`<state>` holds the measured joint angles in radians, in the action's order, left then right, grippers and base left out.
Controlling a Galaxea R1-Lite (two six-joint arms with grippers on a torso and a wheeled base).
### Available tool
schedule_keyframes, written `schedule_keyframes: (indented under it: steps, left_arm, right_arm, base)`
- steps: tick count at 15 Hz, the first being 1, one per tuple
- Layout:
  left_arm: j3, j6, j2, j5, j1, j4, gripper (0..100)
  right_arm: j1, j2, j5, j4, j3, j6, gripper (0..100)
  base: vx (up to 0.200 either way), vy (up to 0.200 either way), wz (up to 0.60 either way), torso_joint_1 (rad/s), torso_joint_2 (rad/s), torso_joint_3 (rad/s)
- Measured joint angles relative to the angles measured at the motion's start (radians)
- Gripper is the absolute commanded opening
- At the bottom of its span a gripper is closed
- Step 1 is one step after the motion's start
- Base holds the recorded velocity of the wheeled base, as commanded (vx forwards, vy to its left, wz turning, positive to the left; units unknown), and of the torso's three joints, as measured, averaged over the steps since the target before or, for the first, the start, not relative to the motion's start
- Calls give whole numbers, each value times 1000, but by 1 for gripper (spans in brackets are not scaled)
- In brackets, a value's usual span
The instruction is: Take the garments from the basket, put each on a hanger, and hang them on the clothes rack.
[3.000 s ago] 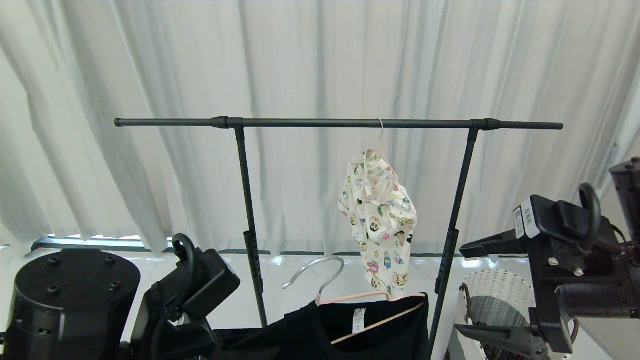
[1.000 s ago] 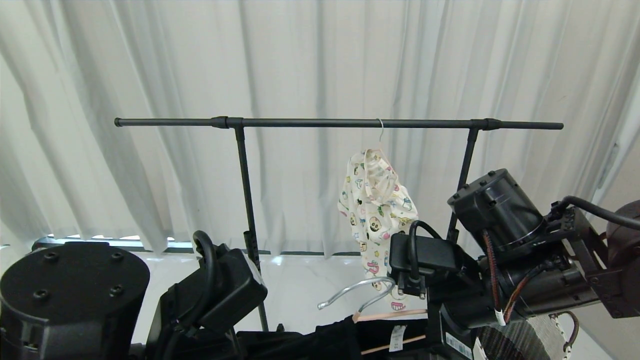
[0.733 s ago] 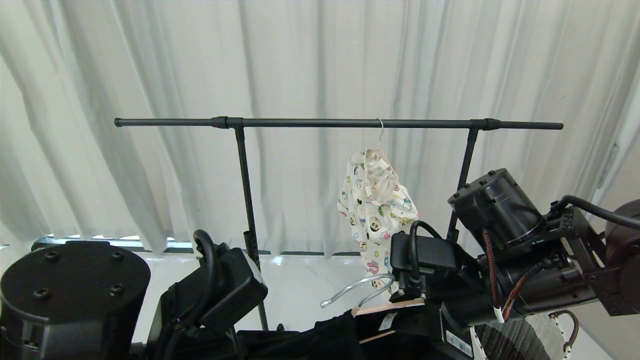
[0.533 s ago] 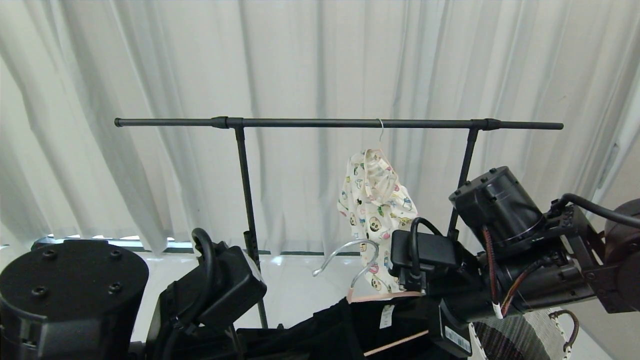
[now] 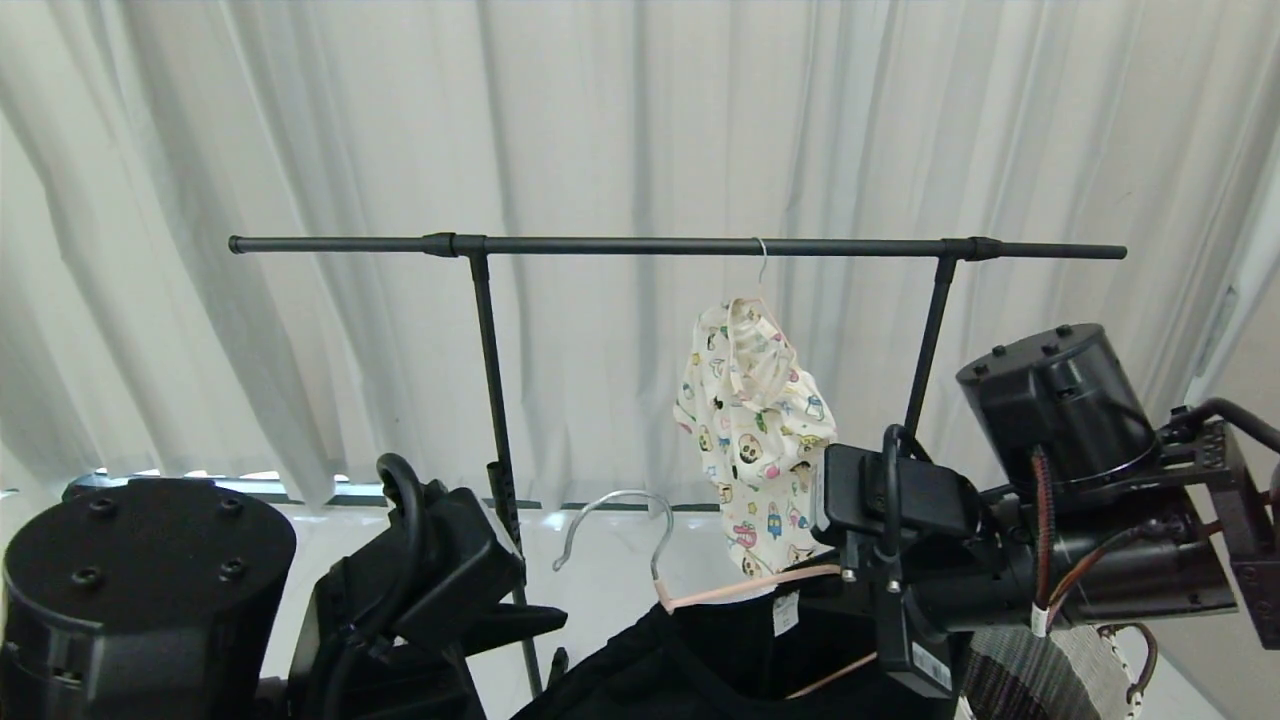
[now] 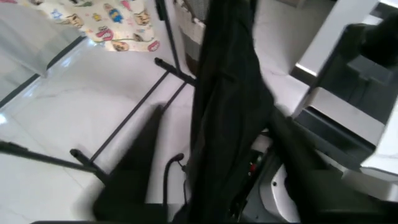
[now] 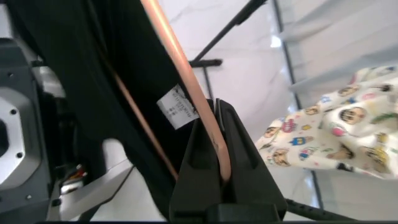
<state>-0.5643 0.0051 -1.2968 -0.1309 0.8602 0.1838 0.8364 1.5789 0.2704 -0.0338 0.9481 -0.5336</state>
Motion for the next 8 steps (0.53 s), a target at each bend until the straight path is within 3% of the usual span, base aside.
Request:
schedule_keyframes:
  steps: [6, 8]
  left_arm:
    - [159, 1, 68, 0, -59, 65, 100]
    - [192, 1, 81, 1, -123, 66, 100]
  right_arm:
    - [-123, -121, 9, 41, -62, 0, 0]
    - [-149, -157, 23, 41, -79, 0, 0]
  base:
    - [0, 0, 0, 0, 0, 0]
    - [0, 0, 0, 0, 0, 0]
